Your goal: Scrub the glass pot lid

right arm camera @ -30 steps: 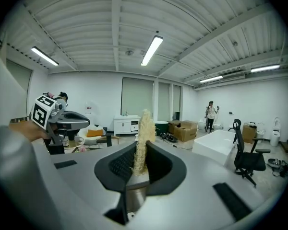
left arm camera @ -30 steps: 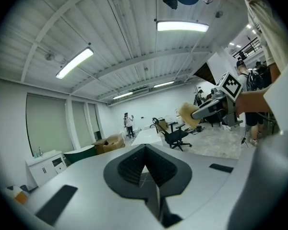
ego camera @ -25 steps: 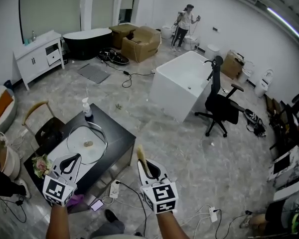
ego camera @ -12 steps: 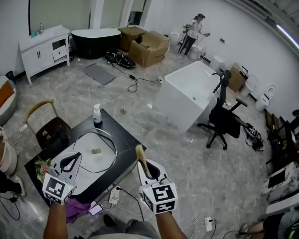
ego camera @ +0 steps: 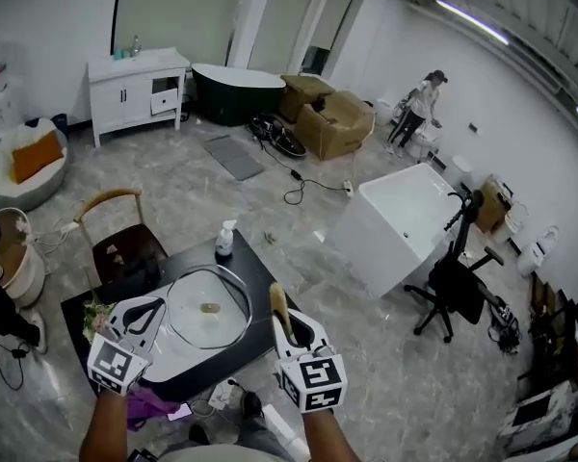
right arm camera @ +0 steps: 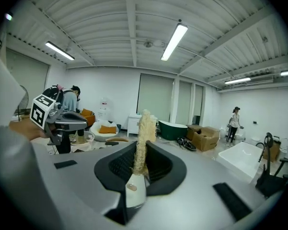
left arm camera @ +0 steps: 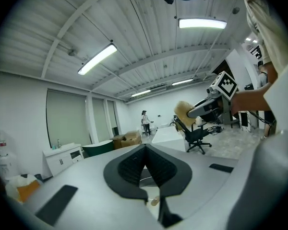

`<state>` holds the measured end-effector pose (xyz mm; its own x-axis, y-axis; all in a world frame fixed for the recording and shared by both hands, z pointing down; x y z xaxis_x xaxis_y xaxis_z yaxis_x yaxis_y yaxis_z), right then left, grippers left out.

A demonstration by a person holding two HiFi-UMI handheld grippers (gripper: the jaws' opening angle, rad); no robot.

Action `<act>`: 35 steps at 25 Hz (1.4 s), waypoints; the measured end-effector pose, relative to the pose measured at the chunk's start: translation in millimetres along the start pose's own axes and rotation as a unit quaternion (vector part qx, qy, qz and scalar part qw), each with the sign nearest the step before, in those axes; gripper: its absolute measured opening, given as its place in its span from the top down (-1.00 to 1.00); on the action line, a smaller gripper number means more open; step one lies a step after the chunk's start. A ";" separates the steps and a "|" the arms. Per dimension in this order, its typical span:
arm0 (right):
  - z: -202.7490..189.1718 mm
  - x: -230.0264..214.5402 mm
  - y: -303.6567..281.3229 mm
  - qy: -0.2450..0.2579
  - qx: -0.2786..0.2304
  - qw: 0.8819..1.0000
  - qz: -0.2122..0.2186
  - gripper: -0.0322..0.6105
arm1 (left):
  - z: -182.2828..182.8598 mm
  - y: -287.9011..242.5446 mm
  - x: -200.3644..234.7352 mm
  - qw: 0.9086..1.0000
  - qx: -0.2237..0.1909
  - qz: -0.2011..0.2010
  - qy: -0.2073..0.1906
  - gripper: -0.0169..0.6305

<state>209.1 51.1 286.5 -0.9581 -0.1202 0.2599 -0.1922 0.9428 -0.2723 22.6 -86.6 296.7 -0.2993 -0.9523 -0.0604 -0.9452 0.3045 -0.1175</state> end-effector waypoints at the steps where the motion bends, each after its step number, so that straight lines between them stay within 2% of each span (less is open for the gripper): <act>1: 3.3 1.8 -9.9 0.004 -0.003 1.000 0.010 0.76 | 1.4 1.6 6.3 1.000 0.000 0.010 0.000 0.91; 7: 20.3 -6.0 -59.7 0.022 -0.008 0.998 0.064 0.76 | -6.6 1.0 28.0 0.998 0.016 0.060 0.010 0.91; 9: 18.5 -8.2 -75.7 0.029 -0.002 0.996 0.082 0.76 | -7.7 -1.5 31.7 0.996 0.023 0.077 0.029 0.91; 18: -1.5 -14.6 -139.5 0.070 0.028 0.987 0.145 0.76 | -44.1 -12.9 45.4 0.989 0.050 0.134 0.049 0.91; 21: -20.1 -9.7 -165.1 0.090 0.043 0.982 0.161 0.76 | -61.4 -16.6 47.1 0.985 0.064 0.146 0.060 0.90; 25: -58.9 3.4 -207.6 0.114 0.071 0.973 0.186 0.76 | -91.9 -24.1 49.6 0.977 0.088 0.162 0.103 0.91; 29: -104.4 19.9 -252.4 0.139 0.100 0.964 0.204 0.76 | -135.2 -27.2 54.3 0.971 0.112 0.174 0.120 0.90; 33: -146.1 38.6 -299.1 0.183 0.118 0.952 0.216 0.76 | -183.1 -26.2 61.4 0.967 0.128 0.187 0.120 0.91; 35: -168.1 49.1 -319.4 0.208 0.133 0.944 0.220 0.76 | -204.1 -25.8 61.1 0.960 0.142 0.196 0.145 0.91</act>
<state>259.1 -203.6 542.0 -0.8023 0.4492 0.3932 0.1060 0.7554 -0.6466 2.1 -157.1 498.4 -0.6864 -0.7177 0.1178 -0.6920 0.5946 -0.4095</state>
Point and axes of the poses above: the fingertips, and each gripper's own axes: y backward along the fingers, x to its left, z out of its top, the point moved 1 cm from there along y, backward along the fingers, and after that the axes turned 9 degrees about y, right-handed, at the moved point
